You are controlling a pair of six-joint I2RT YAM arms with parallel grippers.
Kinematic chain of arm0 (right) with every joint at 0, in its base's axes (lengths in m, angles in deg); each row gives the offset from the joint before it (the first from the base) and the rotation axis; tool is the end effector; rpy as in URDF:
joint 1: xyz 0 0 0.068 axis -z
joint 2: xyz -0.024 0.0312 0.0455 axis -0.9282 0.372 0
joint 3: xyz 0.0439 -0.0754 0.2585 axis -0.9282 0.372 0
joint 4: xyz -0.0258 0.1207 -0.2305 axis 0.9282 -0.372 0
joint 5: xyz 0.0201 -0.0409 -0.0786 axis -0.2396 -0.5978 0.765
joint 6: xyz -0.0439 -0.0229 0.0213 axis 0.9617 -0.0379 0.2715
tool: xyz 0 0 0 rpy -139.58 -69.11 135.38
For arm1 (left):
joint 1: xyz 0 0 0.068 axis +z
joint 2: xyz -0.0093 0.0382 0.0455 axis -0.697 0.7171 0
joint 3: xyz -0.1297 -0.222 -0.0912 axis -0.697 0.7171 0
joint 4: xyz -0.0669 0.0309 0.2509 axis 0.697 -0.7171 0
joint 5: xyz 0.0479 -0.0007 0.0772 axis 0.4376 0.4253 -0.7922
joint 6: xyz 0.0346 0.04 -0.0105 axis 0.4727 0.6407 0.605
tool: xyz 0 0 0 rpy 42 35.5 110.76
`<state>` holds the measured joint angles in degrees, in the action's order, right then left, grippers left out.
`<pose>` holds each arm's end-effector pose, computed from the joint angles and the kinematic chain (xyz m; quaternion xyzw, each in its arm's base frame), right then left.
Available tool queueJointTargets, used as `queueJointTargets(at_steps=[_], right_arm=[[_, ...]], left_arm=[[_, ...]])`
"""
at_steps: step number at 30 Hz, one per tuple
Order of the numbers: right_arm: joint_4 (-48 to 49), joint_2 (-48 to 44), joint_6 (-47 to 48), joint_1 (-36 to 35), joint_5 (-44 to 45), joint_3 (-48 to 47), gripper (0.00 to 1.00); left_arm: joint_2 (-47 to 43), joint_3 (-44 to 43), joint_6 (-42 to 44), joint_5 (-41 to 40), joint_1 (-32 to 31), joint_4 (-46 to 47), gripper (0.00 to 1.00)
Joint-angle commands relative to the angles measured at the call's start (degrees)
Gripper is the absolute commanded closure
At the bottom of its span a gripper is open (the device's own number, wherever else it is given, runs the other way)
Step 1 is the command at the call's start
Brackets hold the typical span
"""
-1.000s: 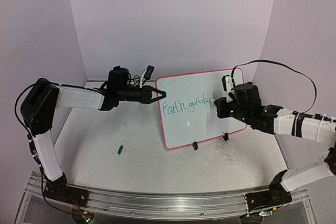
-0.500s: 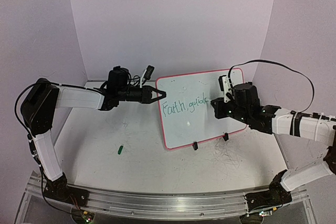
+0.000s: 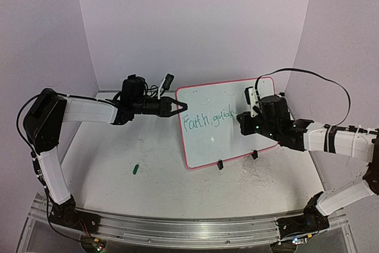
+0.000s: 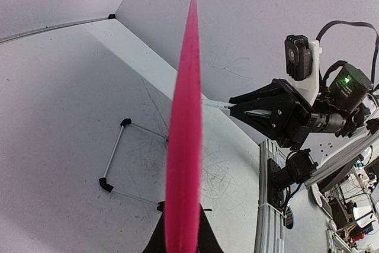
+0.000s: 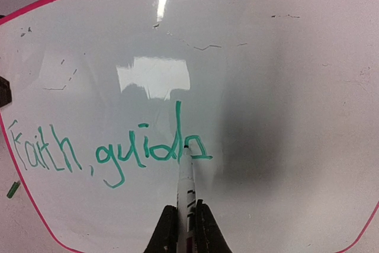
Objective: Write a sentence on the whiteboard
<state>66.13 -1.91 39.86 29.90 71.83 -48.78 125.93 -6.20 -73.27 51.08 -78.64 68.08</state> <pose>0.2393 0.1834 0.2605 -0.1618 0.8177 0.1865 0.5201 0.3317 -0.2575 0.2420 0.2919 0.7090 -0.5357 0.3538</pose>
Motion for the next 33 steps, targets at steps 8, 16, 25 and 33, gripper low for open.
queueJointTargets(at_steps=[8, 16, 25, 33], right_arm=[[-0.7, -0.8, -1.2, 0.2, 0.6, 0.9, 1.00], [-1.6, -1.2, -1.6, 0.2, 1.6, 1.6, 1.00], [-2.7, -1.7, -1.3, 0.2, 3.5, 1.6, 1.00], [-1.6, -5.5, -0.4, 0.2, 4.2, 0.6, 1.00]], left_arm=[[-1.0, -0.4, 2.2, -4.8, 0.3, -6.1, 1.00], [-1.1, -0.2, 2.2, -4.9, 0.3, -6.1, 1.00], [-1.2, 0.0, 2.1, -4.9, 0.3, -6.2, 1.00], [-1.7, 0.3, 2.2, -5.0, 0.3, -6.3, 1.00]])
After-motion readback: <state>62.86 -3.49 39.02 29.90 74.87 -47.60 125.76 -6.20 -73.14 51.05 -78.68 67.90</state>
